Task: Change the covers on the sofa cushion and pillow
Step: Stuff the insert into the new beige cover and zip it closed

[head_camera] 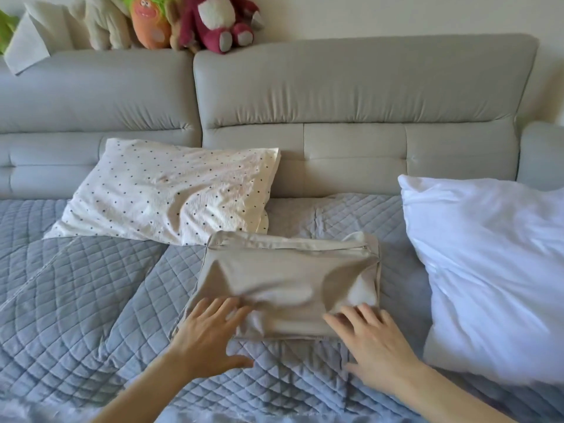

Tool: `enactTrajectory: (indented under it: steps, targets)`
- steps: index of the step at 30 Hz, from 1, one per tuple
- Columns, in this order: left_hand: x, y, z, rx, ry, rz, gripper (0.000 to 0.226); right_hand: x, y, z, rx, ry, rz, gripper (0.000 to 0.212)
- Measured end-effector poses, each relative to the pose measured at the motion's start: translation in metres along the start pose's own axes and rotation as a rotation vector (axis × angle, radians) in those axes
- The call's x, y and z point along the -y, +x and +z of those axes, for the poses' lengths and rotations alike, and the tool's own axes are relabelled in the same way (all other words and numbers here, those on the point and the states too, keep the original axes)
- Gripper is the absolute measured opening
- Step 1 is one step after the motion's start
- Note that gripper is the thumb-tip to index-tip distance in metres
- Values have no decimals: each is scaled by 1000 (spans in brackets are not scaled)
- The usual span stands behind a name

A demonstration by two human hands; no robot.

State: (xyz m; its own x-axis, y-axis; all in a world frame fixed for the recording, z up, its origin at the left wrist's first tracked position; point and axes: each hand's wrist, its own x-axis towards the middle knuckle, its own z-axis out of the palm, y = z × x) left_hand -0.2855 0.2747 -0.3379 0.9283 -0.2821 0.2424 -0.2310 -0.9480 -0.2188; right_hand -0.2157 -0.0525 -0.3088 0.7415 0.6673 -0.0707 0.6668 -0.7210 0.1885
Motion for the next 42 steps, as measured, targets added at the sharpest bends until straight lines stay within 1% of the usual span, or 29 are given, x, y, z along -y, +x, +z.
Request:
enactTrajectory:
  steps: [1, 2, 3, 5, 7, 8, 9, 10, 12, 13, 14, 15, 16, 17, 18, 19, 21, 22, 23, 24, 26, 27, 30, 31, 33, 36, 38, 40, 42]
  targets:
    - [2, 0, 5, 37, 34, 5, 84, 5, 2, 2, 7, -50, 5, 84]
    - [4, -1, 7, 45, 35, 28, 82, 6, 4, 0, 10, -21, -28, 76]
    - [7, -1, 6, 53, 12, 47, 74, 2, 6, -3, -69, 49, -55, 64]
    - [16, 0, -7, 17, -82, 63, 51, -9, 5, -28, -88, 401, -48, 40]
    - [24, 4, -36, -55, -211, -12, 31, -22, 5, -67, -174, 721, 16, 22]
    - [29, 9, -52, -125, -268, -64, 20, -30, 7, -83, -236, 801, 52, 23]
    - [34, 17, -69, -220, -319, -121, 21, -38, 12, -98, -304, 814, 93, 26]
    - [39, 28, -87, -334, -317, -158, 26, -46, 21, -108, -379, 759, 141, 25]
    - [51, 55, -115, -535, -99, -206, 29, -61, 45, -118, -595, 498, 273, 17]
    - [55, 70, -121, -578, 7, -245, 37, -67, 59, -116, -720, 356, 310, 14]
    - [56, 83, -124, -557, 68, -259, 51, -68, 70, -111, -805, 238, 315, 15]
    - [55, 93, -122, -484, 94, -242, 62, -66, 79, -105, -831, 148, 311, 17]
    - [52, 103, -113, -372, 109, -220, 64, -65, 88, -95, -777, 88, 308, 21]
    - [47, 110, -100, -237, 114, -210, 59, -61, 96, -84, -620, 77, 316, 31]
    - [44, 115, -82, -124, 114, -216, 52, -55, 102, -74, -410, 95, 345, 47]
    - [41, 118, -65, -38, 79, -231, 54, -52, 107, -60, -203, 116, 366, 66]
    - [36, 119, -34, 98, -25, -239, 70, -47, 108, -39, 81, 192, 357, 100]
    - [35, 118, -21, 150, -61, -230, 75, -46, 107, -31, 142, 242, 345, 112]
    - [35, 117, -11, 173, -83, -214, 77, -47, 106, -22, 160, 278, 334, 119]
    - [37, 116, -3, 183, -97, -201, 79, -49, 107, -16, 169, 290, 335, 119]
    - [44, 116, 7, 201, -110, -203, 77, -55, 110, -9, 133, 295, 331, 111]
    - [46, 117, 9, 206, -122, -216, 73, -57, 113, -9, 98, 304, 320, 104]
    - [44, 123, 8, 181, -78, -214, 57, -52, 122, -13, 11, 411, 350, 61]
    - [43, 123, 8, 152, -44, -194, 53, -48, 122, -14, -33, 475, 368, 50]
    - [51, 114, 9, -1, 15, -153, 41, -35, 121, -20, -119, 579, 385, 36]
    - [90, 71, 1, -400, 18, -167, 26, 9, 123, -41, -215, 765, 324, 22]
    - [122, 32, -19, -561, 48, -291, 35, 57, 136, -62, -263, 909, 238, 21]
    - [151, -7, -37, -612, 67, -587, 57, 109, 166, -80, -302, 1069, 171, 20]
    - [174, -46, -37, -629, -44, -950, 71, 159, 204, -97, -320, 1197, 134, 18]
